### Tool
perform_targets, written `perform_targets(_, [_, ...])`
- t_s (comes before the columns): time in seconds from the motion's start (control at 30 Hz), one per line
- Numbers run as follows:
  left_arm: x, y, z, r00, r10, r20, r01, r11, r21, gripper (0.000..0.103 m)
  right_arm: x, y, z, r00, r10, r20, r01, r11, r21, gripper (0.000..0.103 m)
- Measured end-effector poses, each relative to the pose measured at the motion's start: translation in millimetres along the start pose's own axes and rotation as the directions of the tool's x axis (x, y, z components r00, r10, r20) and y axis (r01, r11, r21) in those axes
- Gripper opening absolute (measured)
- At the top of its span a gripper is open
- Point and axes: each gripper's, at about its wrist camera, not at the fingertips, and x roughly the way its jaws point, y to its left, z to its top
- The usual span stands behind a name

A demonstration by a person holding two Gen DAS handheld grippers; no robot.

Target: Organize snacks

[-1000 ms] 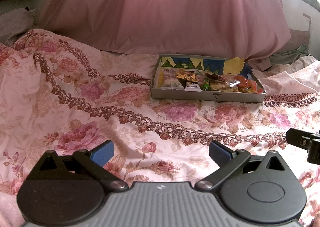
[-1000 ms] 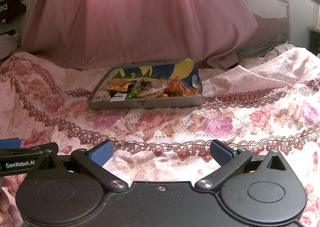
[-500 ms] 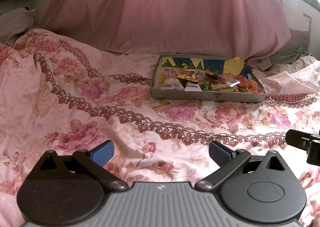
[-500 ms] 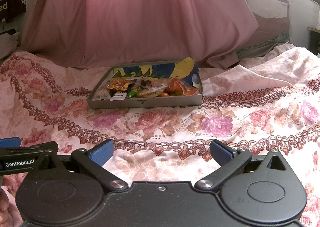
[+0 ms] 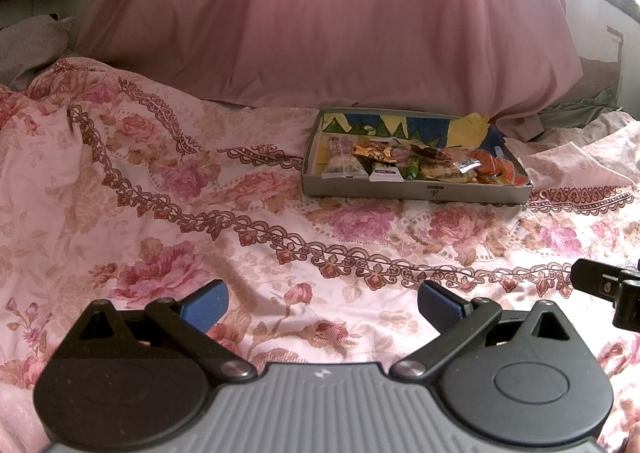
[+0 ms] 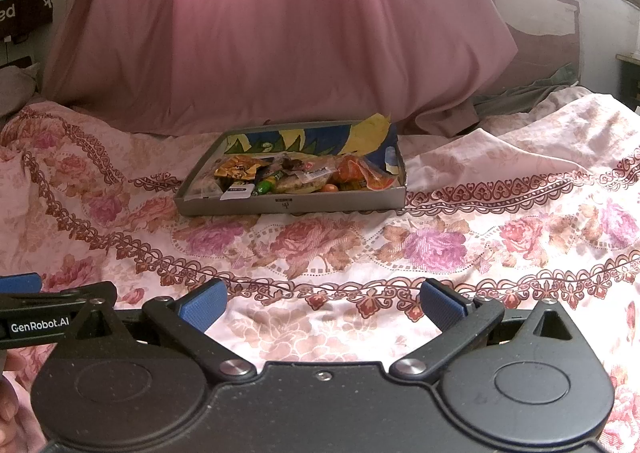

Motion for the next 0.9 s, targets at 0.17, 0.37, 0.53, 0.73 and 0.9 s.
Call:
perform_targets(0.17, [0,1,-1,1.000,0.006,-0.003,-0.006,1.000,-0.004,0.103,1,1,1,1.000,-0.001,-0.001,0.001,1.000,0.001,0.102])
perform_targets(0.37, [0,7,-4,1.000,0.025,-0.019,-0.026,0.999,-0.036,0.103,1,1,0,1.000,-0.002,-0.004,0.002,1.000,0.000,0.102])
perform_targets(0.53, [3,12,-2,0.999,0.022,-0.046,-0.025,0.997,-0.068,0.103,1,0,0,1.000,-0.005,-0.008,0.005,1.000,-0.002,0.102])
perform_targets(0.73, [5,15,0,0.998,0.021,-0.058,-0.025,0.997,-0.079,0.103,3,0,-2,1.000,-0.008,-0.018,0.008,1.000,-0.011,0.102])
perform_targets(0.9, [5,15,0,0.998,0.021,-0.060,-0.025,0.997,-0.077,0.103,6,3,0,1.000,-0.012,-0.028,0.012,1.000,-0.019,0.102])
